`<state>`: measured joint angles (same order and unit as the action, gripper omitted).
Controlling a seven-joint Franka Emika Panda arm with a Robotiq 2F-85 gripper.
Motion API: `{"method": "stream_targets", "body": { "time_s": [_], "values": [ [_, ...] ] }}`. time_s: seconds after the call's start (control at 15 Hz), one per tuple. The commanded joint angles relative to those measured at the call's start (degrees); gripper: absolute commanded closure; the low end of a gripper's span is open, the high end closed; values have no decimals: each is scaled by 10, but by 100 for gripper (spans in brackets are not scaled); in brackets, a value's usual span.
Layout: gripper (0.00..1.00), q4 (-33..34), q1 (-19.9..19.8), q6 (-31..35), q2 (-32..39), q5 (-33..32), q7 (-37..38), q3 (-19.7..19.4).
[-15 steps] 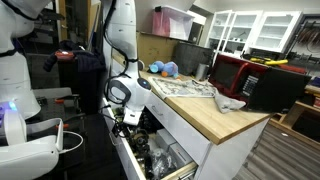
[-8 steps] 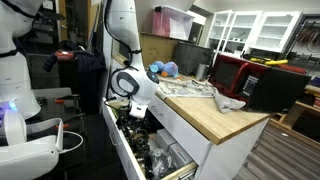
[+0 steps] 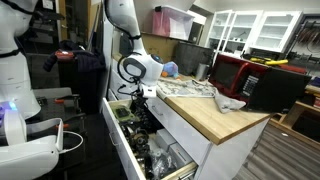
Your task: Open the right second drawer of the cabinet to the left
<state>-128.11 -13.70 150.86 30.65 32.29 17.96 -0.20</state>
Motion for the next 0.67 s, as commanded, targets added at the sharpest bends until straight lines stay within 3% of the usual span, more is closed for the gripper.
{"method": "stream_targets", "body": {
  "time_s": [0.0, 0.33, 0.6],
  "values": [
    [0, -18, 8, 13, -47, -18, -80, -2],
    [0, -37, -21, 25, -86, -34, -227, 10],
    [0, -52, -53, -8, -114, -39, -339, 6]
  ]
}}
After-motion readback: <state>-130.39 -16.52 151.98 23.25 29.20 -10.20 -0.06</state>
